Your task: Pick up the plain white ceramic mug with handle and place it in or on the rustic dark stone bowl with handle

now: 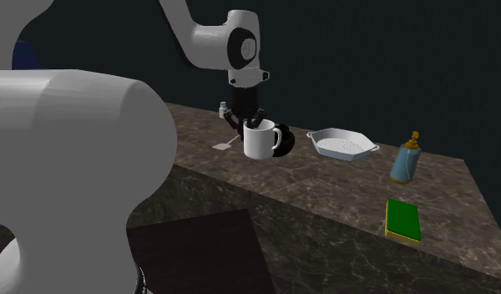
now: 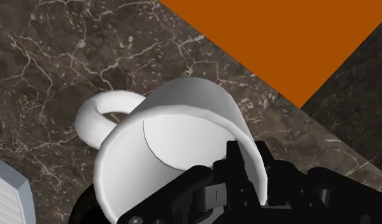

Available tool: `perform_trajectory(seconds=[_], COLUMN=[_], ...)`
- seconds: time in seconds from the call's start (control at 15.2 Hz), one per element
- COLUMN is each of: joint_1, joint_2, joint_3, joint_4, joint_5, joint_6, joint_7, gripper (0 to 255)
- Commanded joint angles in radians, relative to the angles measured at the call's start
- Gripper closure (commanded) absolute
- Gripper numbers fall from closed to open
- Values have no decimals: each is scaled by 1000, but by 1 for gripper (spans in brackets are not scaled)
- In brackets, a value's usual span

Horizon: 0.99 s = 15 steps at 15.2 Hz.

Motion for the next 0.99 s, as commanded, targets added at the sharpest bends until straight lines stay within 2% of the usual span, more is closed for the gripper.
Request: perform_trajectory(seconds=[0.0, 0.79, 0.92], joint_1=[4, 19, 7], joint_2=[-24, -139, -65], joint_3=[-7, -26, -26], joint_4=[3, 42, 139], joint_5=[-18, -101, -59], joint_6=[-24, -166, -197], joint_7=[12, 70, 36], gripper=[255, 255, 255])
